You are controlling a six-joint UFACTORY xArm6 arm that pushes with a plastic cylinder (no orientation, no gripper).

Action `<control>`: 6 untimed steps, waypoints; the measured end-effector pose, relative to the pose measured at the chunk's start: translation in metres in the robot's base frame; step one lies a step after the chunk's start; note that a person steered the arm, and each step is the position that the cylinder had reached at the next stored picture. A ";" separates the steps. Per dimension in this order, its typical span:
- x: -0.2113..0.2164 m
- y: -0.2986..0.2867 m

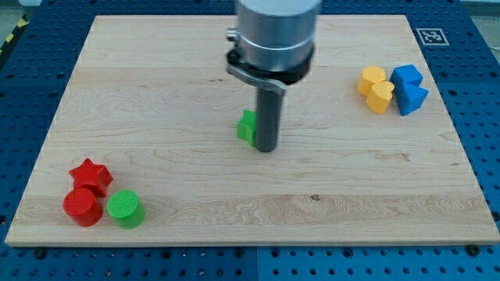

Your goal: Place the green star top right side of the green circle

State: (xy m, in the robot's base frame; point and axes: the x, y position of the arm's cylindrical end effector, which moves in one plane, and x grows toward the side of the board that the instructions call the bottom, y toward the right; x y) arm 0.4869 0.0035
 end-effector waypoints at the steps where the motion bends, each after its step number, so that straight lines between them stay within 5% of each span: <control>1: -0.011 -0.012; 2: -0.011 0.043; 4: -0.079 -0.021; 6: -0.040 -0.046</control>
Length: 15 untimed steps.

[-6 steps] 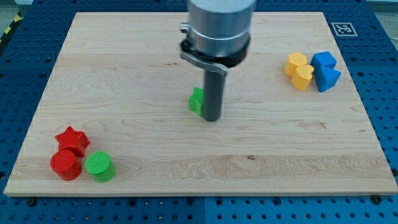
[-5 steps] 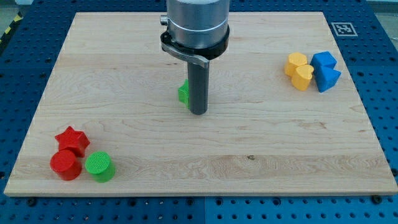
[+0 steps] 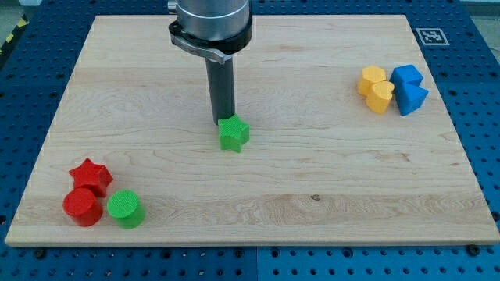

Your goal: Place the green star top right side of the green circle

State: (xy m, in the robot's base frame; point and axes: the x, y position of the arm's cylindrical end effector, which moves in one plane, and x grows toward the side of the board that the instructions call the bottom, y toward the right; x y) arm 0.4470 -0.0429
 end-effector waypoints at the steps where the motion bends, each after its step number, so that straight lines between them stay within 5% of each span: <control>1: 0.000 0.058; 3: 0.046 0.038; 8: 0.068 0.009; 11: 0.027 -0.004; 15: 0.069 -0.046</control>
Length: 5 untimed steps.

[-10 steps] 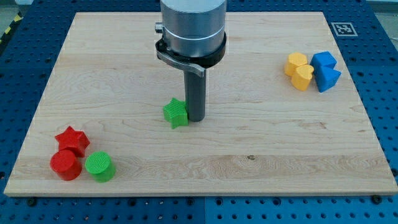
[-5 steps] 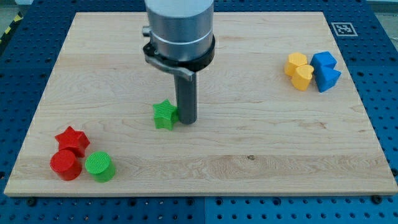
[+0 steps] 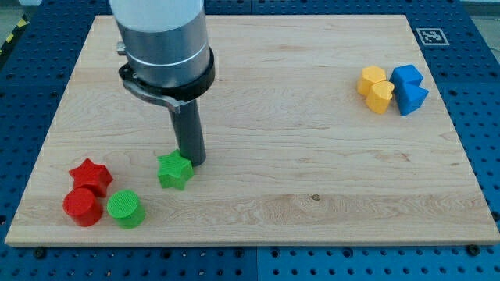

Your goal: Place the green star top right side of the green circle

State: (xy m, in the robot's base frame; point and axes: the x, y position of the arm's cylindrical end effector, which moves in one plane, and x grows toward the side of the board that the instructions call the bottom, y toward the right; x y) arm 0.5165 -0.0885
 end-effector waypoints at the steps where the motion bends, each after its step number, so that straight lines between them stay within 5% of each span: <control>1: 0.000 -0.025; 3: 0.000 -0.039; 5: 0.005 0.036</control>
